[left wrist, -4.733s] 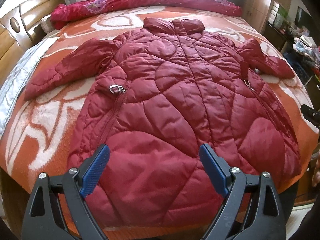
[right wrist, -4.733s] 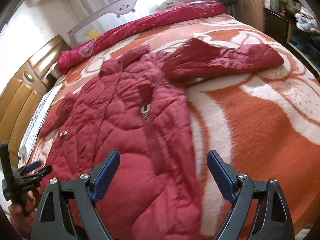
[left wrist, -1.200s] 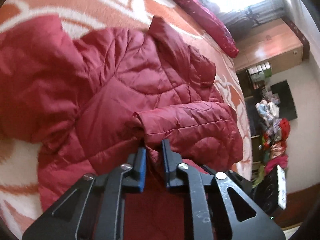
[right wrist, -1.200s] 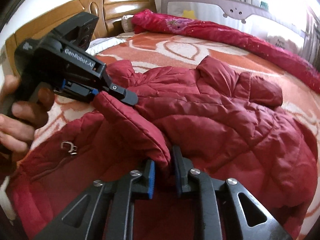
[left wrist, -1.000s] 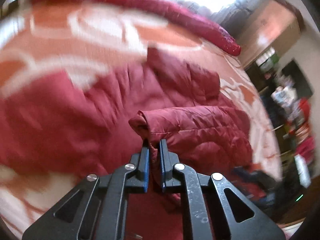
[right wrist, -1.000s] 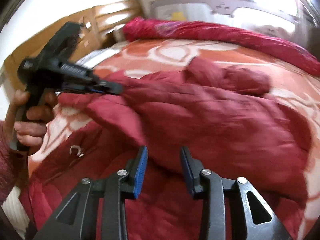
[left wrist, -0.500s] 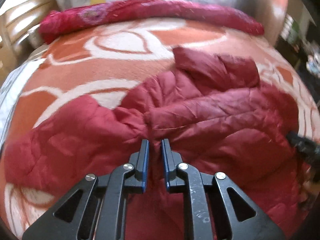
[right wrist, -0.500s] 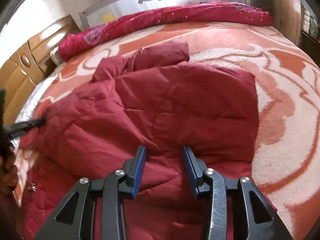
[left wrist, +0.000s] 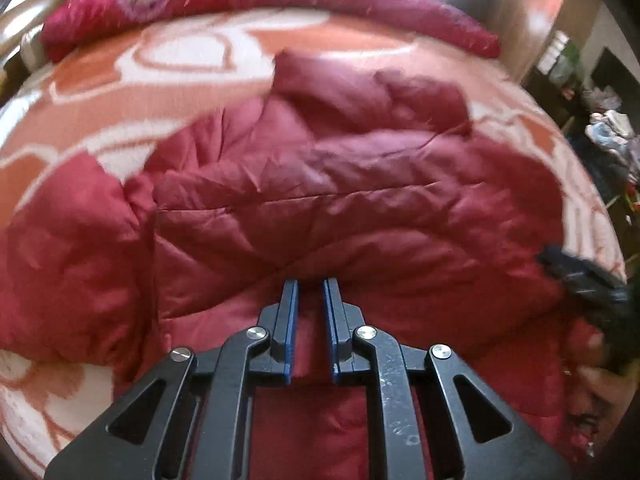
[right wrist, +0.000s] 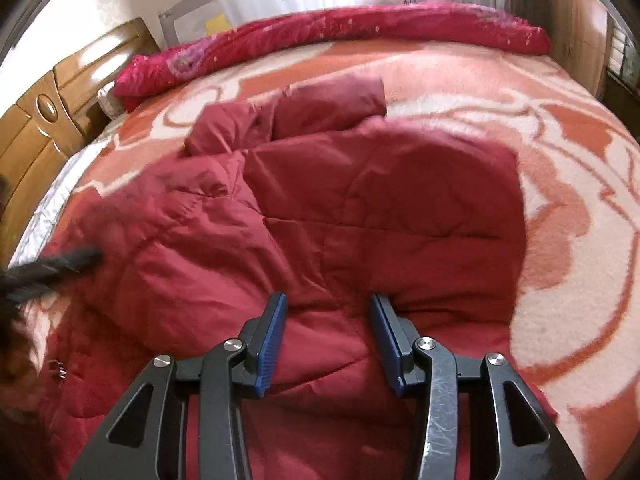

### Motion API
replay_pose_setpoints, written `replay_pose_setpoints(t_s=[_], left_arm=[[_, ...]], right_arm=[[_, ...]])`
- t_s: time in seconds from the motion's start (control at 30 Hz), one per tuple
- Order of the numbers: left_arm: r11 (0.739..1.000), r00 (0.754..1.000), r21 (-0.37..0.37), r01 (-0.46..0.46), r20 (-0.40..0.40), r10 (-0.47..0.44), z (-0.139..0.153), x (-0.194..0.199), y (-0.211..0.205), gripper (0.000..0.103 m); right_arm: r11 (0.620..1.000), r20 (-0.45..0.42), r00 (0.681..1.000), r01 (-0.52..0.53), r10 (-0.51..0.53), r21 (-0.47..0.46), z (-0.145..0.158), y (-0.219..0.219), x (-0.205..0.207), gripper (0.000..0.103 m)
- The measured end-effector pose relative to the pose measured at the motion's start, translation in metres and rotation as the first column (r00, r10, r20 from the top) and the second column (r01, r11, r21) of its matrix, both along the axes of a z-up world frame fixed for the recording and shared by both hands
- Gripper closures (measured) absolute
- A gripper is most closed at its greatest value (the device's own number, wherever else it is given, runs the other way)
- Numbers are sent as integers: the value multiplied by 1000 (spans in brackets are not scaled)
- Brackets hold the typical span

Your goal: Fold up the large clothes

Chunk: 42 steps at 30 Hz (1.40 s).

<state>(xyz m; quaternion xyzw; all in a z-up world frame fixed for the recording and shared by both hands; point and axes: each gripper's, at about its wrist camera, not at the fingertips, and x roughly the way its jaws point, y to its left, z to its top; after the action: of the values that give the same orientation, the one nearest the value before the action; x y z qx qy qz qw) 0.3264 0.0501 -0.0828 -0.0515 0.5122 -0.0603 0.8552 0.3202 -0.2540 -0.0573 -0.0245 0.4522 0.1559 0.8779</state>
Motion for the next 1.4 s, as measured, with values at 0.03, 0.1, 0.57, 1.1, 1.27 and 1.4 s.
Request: replay_pose_setpoints(t_s=[0.03, 0.1, 0.57, 1.1, 1.27, 1.4], left_arm=[[1000, 1000, -8, -7, -10, 7, -7, 1, 1, 91], [1000, 1000, -15, -19, -12, 19, -9, 0, 2, 91], [997, 1000, -67, -30, -10, 29, -19, 0, 20, 96], [953, 978, -227, -200, 7, 207, 10, -54, 92, 96], [930, 963, -261, -258, 5, 268, 11, -73, 118, 90], [910, 947, -278, -307, 11, 322, 11, -87, 140, 73]], right_arm=[[1000, 19, 1000, -20, 20, 5, 5, 4, -2, 57], [998, 21, 998, -55, 55, 7, 8, 14, 0, 58], [997, -91, 994, -67, 63, -40, -46, 23, 27, 58], [996, -74, 996, -52, 47, -68, -40, 29, 20, 58], [999, -68, 997, -26, 23, -40, -25, 26, 11, 58], [999, -52, 998, -33, 32, -17, -14, 26, 3, 58]])
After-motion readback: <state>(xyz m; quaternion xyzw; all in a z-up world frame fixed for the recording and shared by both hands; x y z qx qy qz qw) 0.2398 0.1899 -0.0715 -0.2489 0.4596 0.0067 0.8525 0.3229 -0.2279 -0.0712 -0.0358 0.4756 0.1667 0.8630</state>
